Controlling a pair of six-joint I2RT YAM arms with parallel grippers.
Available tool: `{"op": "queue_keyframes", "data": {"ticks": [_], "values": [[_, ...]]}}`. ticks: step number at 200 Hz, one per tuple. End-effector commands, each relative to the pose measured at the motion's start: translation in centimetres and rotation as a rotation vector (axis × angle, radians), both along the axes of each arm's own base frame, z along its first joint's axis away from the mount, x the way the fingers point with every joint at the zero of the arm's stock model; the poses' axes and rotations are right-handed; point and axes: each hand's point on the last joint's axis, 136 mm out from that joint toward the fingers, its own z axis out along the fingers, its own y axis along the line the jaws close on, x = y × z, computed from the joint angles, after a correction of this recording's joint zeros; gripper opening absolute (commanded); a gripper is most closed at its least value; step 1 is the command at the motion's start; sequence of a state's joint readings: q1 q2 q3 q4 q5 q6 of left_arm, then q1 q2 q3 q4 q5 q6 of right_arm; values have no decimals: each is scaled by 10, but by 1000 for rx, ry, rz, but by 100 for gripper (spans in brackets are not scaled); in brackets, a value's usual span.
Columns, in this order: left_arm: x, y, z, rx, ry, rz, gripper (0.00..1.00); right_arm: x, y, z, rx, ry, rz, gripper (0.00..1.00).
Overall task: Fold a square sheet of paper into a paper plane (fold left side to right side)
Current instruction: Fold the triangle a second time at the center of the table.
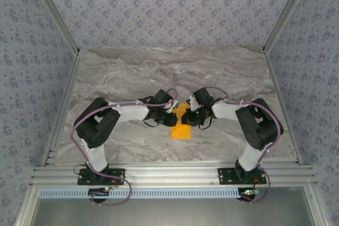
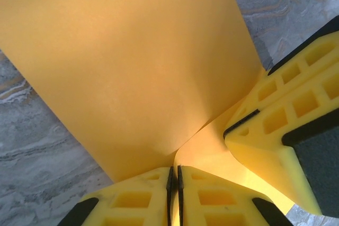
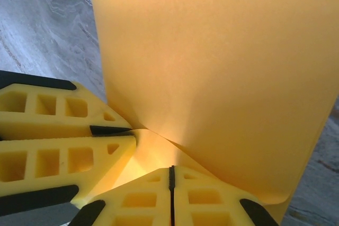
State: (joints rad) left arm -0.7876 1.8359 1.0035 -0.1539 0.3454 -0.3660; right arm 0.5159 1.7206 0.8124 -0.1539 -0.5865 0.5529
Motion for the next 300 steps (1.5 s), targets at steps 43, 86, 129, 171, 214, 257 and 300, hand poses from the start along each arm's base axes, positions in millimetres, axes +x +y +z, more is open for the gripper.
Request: {"op": "queue_keyframes", "data": {"ticks": [43, 86, 129, 171, 214, 257, 300], "values": [[-4, -1, -7, 21, 9, -23, 12, -6, -10, -16, -76, 29, 10, 8], [-4, 2, -4, 21, -1, -17, 10, -6, -8, -17, -61, 31, 11, 9], [-1, 5, 2, 27, -29, 0, 5, 1, 0, 1, -10, -17, 16, 9], [0, 8, 7, 26, -42, 6, 3, 6, 6, 19, 56, -73, 22, 15], [1, 10, 12, 25, -61, 15, 2, -3, -5, 28, 52, -99, 13, 28], [2, 13, 15, 29, -79, 27, 2, -25, -17, 15, 31, -48, 17, 21], [2, 10, 11, 23, -66, 20, 2, -36, -24, -3, -8, 0, 13, 19]]}}
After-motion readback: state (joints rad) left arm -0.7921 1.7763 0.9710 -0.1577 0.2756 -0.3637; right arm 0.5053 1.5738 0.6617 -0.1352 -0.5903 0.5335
